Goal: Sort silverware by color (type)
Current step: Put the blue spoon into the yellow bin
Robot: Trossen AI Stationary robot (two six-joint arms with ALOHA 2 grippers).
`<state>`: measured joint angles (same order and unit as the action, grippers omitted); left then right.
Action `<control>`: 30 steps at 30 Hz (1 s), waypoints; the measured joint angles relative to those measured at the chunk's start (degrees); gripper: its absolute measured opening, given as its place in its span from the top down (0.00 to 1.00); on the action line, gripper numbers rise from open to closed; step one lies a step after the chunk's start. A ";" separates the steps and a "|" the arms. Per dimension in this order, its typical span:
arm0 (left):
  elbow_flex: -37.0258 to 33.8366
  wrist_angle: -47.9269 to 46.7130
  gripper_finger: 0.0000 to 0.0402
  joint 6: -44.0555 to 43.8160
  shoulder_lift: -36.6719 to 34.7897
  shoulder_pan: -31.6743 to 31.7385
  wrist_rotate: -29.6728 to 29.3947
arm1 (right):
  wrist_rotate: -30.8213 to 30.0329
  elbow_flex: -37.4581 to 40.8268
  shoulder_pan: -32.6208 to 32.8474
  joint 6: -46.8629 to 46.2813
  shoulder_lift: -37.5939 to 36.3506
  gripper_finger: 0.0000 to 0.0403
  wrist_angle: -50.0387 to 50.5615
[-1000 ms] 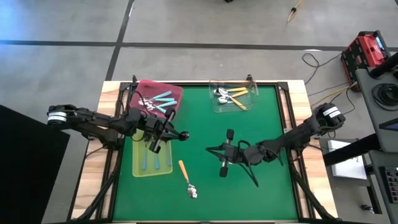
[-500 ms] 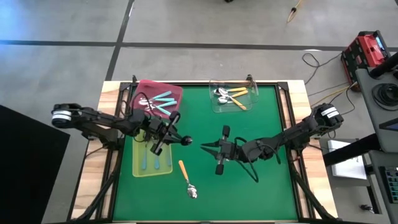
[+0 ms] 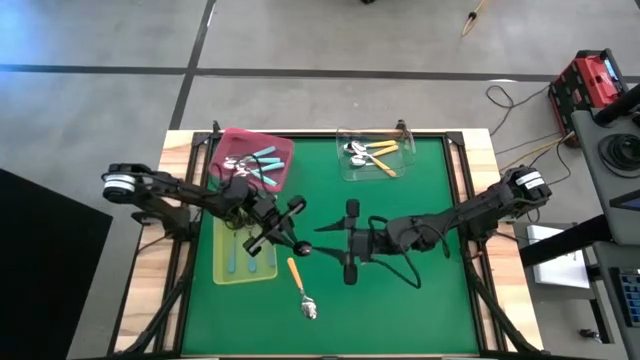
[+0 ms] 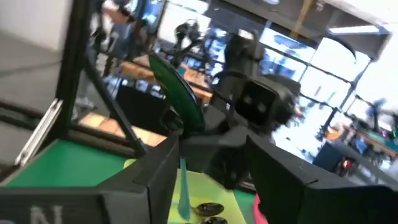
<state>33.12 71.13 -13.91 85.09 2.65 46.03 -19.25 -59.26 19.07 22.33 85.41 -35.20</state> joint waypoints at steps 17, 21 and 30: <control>7.24 10.11 1.00 -9.84 12.77 0.00 7.46 | 6.25 -7.95 0.00 3.57 0.00 0.62 14.00; 8.08 10.50 1.00 -10.20 13.91 0.02 7.57 | 6.45 -7.74 0.02 3.98 0.00 0.77 14.42; 8.38 10.43 0.97 -11.11 14.26 0.07 7.40 | 5.94 -7.74 -0.01 4.52 0.00 0.97 15.24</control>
<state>41.50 81.56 -25.02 99.35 2.72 53.43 -13.32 -67.00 19.06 26.84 85.41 -19.96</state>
